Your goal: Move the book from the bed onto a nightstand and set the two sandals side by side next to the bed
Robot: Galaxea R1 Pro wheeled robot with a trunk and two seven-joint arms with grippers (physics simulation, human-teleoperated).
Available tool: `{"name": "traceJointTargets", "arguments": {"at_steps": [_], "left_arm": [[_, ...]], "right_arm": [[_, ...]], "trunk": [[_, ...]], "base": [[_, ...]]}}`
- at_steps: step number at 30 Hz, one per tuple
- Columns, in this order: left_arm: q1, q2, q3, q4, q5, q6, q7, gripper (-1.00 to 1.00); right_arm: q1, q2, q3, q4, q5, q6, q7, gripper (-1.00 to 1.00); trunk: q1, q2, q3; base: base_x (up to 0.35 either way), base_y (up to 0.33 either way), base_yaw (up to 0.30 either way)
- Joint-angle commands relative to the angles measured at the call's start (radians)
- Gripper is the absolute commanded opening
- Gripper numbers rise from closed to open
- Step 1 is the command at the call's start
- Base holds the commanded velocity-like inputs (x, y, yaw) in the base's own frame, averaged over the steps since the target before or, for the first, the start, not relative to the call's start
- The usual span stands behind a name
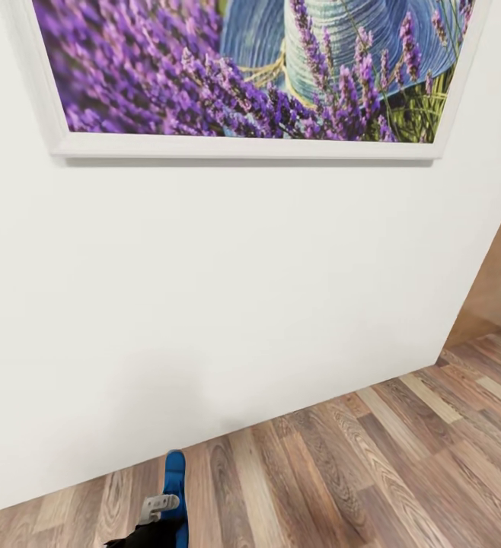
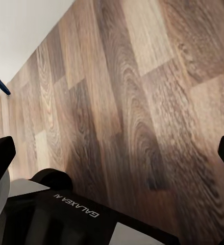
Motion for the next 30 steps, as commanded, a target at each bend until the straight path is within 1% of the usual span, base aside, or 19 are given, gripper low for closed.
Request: {"name": "traceJointTargets", "arguments": {"at_steps": [1, 7, 30], "left_arm": [[-0.001, 0.0, 0.008, 0.001, 0.001, 0.0, -0.007, -1.0], [-0.001, 0.0, 0.008, 0.001, 0.001, 0.0, -0.007, -1.0], [-0.001, 0.0, 0.008, 0.001, 0.001, 0.0, -0.007, -1.0]], "right_arm": [[-0.001, 0.0, -0.002, 0.0, -0.005, 0.01, 0.003, 1.0], [-0.001, 0.0, -0.003, 0.0, -0.005, 0.01, 0.003, 1.0], [-0.001, 0.0, -0.003, 0.0, -0.005, 0.01, 0.003, 1.0]], "trunk": [[0.0, 0.0, -0.001], [0.0, 0.0, -0.001], [0.0, 0.0, -0.001]], "base": [[0.182, 0.155, -0.166], [0.05, 0.043, -0.165], [0.001, 0.001, -0.167]]}}
